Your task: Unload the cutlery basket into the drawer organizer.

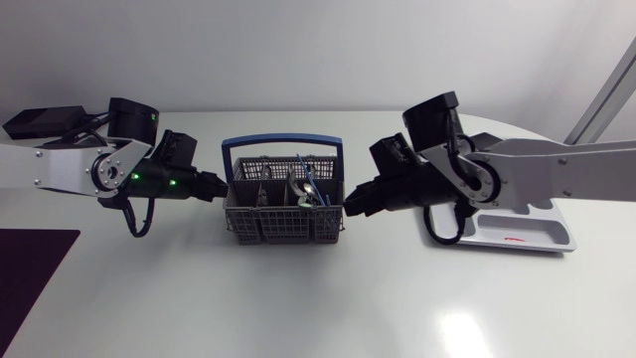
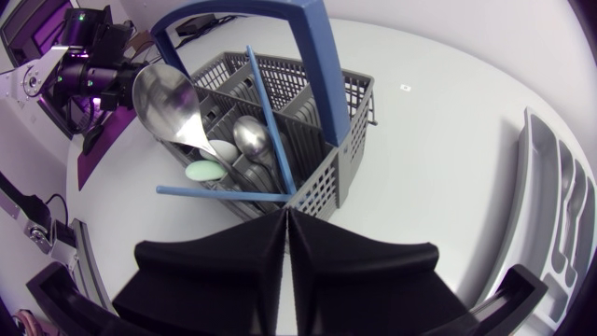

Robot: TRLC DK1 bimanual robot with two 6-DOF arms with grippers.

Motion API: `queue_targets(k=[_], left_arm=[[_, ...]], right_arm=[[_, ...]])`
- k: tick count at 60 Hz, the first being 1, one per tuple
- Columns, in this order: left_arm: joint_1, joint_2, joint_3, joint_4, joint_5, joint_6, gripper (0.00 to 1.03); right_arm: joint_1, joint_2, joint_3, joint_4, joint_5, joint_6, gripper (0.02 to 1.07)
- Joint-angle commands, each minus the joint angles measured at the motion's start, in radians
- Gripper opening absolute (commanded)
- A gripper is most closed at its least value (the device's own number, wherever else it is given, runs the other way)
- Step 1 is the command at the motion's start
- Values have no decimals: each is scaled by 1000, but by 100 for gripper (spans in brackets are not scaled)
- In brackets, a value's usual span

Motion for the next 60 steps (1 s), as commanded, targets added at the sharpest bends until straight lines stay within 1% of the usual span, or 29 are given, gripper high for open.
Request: queue_targets(k=[1, 2, 5, 7, 8, 10, 13, 18, 25, 27, 28, 31, 42, 48, 58, 59, 60], left_arm=[[19, -59, -34, 1, 14, 45, 41], [21, -72, -41, 0, 14, 50, 43], [24, -118, -67, -5, 14, 70, 51], [24, -136, -77, -7, 14, 81, 54], [24, -165, -96, -7, 14, 94, 58], [21, -197, -117, -5, 14, 110, 62], [15, -240, -146, -4, 14, 131, 66], [-14, -309, -192, 3, 14, 157, 69], [-40, -355, -214, 3, 14, 165, 69], [-48, -363, -217, 3, 14, 166, 69], [-54, -372, -219, 3, 14, 166, 69], [-66, -384, -222, 1, 14, 166, 69], [-123, -429, -242, 6, 12, 166, 69], [-140, -443, -248, 9, 9, 166, 69], [-148, -449, -257, 19, 8, 168, 69], [-148, -449, -257, 21, 8, 170, 69], [-148, -450, -258, 21, 8, 173, 69]], right_arm=[[1, -67, -56, -5, 17, -13, 41], [0, -84, -65, -5, 15, -22, 49], [-2, -122, -87, -2, 15, -50, 63], [-2, -148, -102, 1, 17, -73, 70], [-2, -161, -111, 7, 17, -84, 72], [0, -185, -133, 24, 15, -110, 75], [8, -225, -166, 51, 17, -162, 75], [31, -254, -203, 97, 18, -214, 75], [72, -256, -220, 143, 21, -262, 74], [86, -251, -223, 163, 35, -272, 71], [103, -248, -225, 179, 50, -285, 66], [136, -237, -228, 211, 98, -311, 60], [202, -175, -245, 329, 210, -393, 60], [199, -138, -246, 357, 210, -409, 60], [192, -109, -259, 400, 218, -441, 59], [192, -106, -259, 406, 219, -444, 59], [192, -99, -259, 412, 222, -453, 53]])
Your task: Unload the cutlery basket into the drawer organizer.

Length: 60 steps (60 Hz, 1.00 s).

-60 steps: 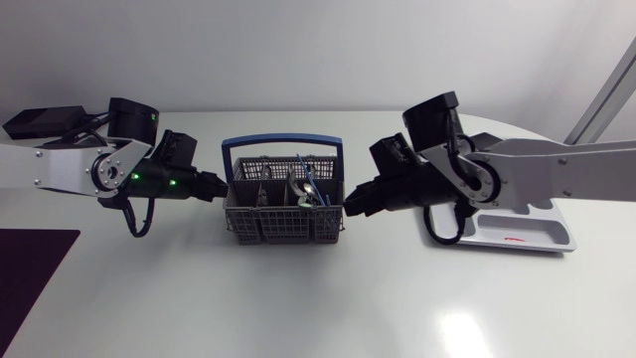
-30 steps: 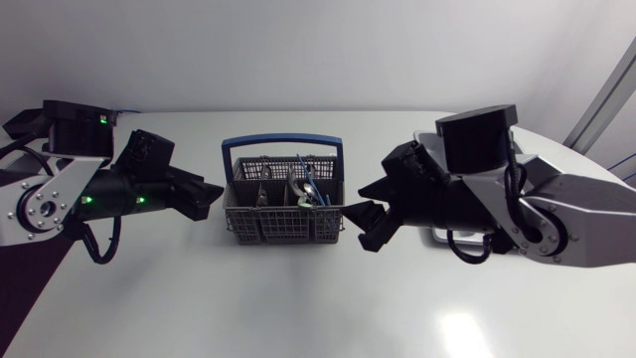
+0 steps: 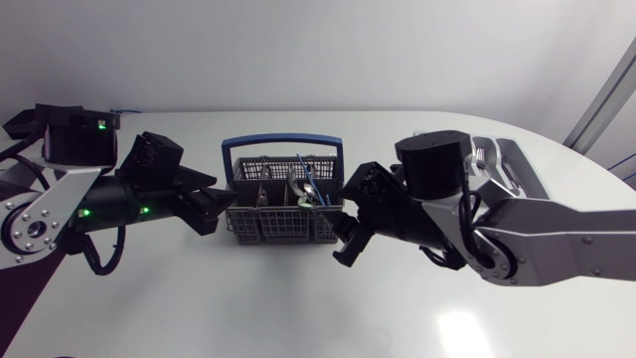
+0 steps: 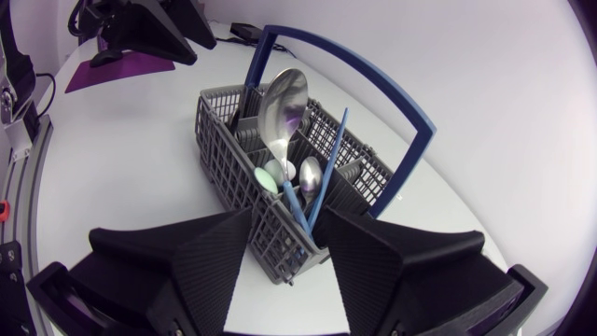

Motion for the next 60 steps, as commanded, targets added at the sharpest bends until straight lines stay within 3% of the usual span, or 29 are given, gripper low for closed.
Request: queue_targets(k=[1, 9, 15, 24, 35, 52, 56, 60], left_arm=[[-8, -13, -27, 13, 1, 21, 69], [-13, -13, -35, 26, 1, 21, 69], [-14, -13, -40, 32, 0, 25, 69], [-13, -14, -41, 33, 0, 30, 69], [-23, -17, -46, 41, 0, 33, 69], [-33, -17, -50, 49, -5, 33, 69], [-33, -17, -52, 50, -5, 33, 69], [-33, -17, -53, 52, -5, 35, 69]], right_arm=[[-2, 29, -24, 33, 14, -46, 51], [-2, 49, -22, 57, 17, -67, 39], [-1, 69, -19, 74, 26, -83, 36], [-1, 87, -14, 96, 26, -93, 13], [4, 92, -7, 106, 26, -101, 9], [7, 98, -11, 134, 45, -109, 9], [6, 84, -22, 132, 46, -107, 36], [6, 79, -28, 132, 46, -107, 39]])
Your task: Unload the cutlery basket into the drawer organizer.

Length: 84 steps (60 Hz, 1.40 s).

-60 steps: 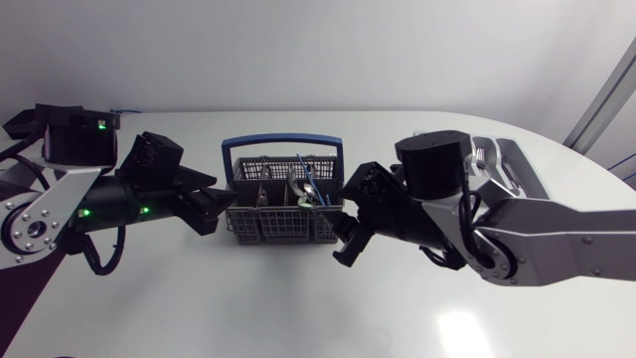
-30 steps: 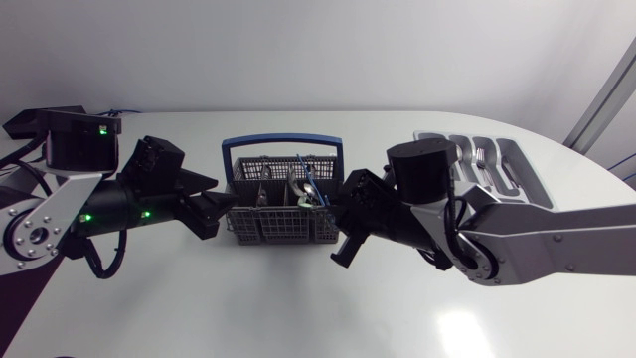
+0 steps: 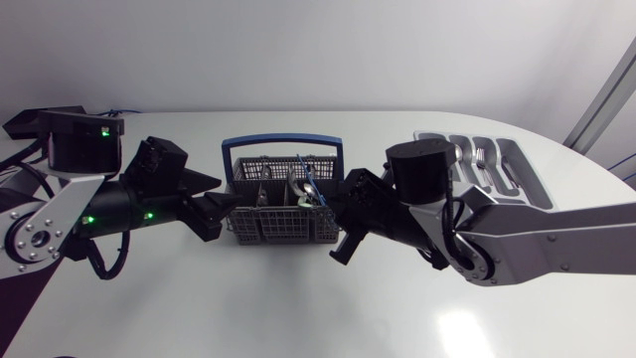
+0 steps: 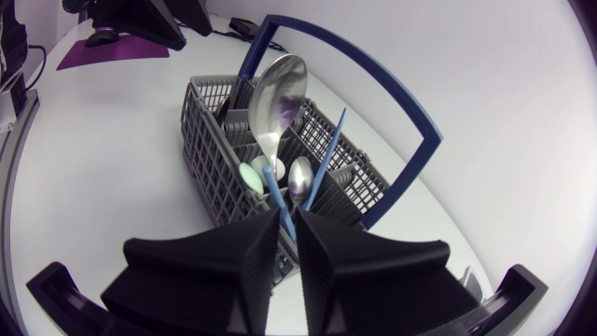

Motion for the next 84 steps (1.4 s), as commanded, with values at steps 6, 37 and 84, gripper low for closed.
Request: queue_targets(k=[6, 37, 84], left_arm=[[-9, -13, -26, 14, -2, 26, 69], [-12, -13, -41, 27, -7, 34, 69], [-18, -17, -52, 40, -8, 38, 69]], right_arm=[[8, -5, -21, 13, 5, -14, 39], [34, 58, 31, 13, 37, -13, 26], [48, 67, 74, 4, 65, -5, 8]])
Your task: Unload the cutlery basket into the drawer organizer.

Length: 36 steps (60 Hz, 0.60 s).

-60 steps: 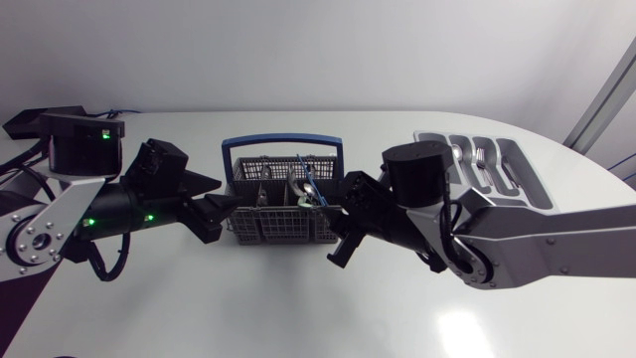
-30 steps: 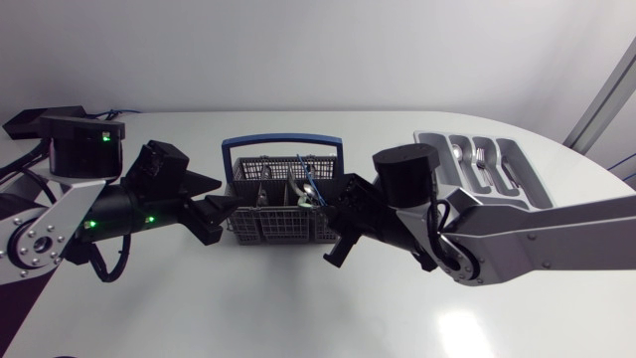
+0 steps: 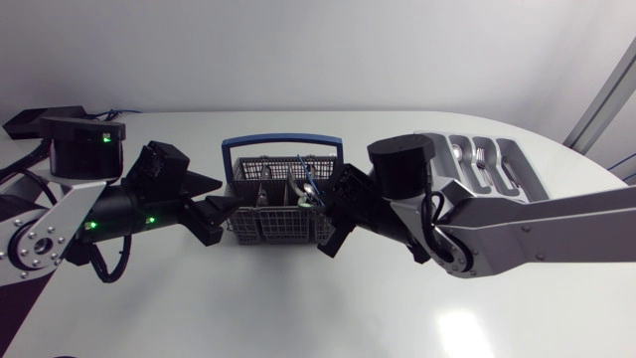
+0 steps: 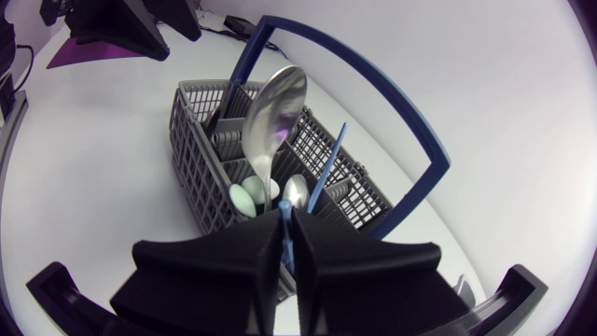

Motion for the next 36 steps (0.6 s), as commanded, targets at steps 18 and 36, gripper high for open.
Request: queue_targets(k=[18, 36], left_arm=[[-24, -22, -31, 1, -11, 22, 69], [-34, -22, -24, 1, -20, 25, 69]], right_arm=[[21, -99, 69, -130, -1, 16, 8], [33, -240, 212, -373, -27, 82, 8]])
